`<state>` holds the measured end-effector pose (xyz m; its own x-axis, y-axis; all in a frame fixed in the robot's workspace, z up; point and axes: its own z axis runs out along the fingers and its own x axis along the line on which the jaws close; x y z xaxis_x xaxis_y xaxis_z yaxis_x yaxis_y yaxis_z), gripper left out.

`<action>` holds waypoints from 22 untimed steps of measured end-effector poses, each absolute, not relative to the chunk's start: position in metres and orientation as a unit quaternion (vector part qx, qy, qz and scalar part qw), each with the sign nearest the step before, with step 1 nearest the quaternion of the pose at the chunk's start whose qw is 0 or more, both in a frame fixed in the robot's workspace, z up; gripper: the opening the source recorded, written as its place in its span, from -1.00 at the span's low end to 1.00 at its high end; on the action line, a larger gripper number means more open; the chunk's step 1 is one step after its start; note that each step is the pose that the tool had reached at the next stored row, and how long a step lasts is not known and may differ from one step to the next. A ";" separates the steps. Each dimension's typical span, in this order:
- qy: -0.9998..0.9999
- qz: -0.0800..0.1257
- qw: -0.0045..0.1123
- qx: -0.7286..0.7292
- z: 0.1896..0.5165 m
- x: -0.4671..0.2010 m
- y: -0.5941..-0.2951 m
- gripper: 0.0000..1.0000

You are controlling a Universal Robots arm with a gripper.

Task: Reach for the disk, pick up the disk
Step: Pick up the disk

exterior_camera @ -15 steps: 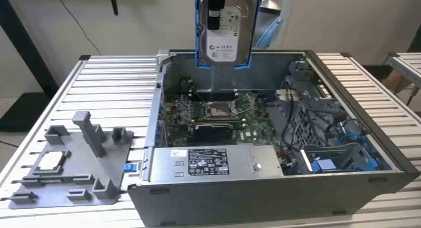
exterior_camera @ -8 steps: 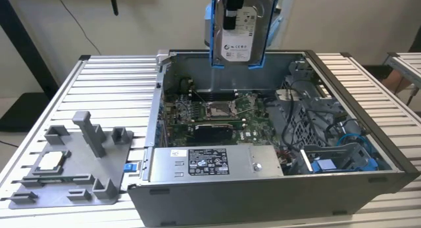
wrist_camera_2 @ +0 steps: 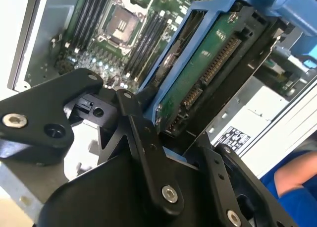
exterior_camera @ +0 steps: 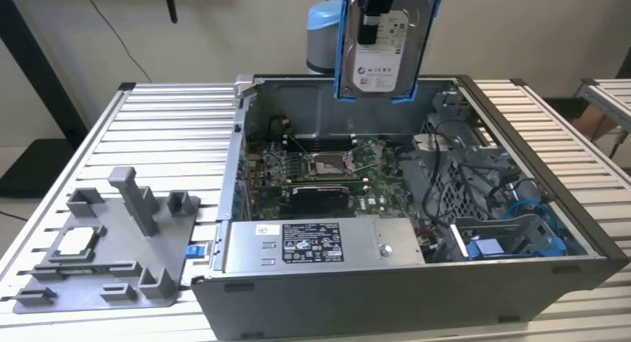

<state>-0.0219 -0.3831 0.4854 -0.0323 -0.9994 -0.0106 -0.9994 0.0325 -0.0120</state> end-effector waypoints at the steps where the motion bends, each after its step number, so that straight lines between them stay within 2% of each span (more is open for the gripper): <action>1: 0.718 -0.001 0.008 -0.696 0.485 -0.019 -0.383 -1.00; 22: 0.721 -0.001 0.008 -0.693 0.483 -0.013 -0.447 -1.00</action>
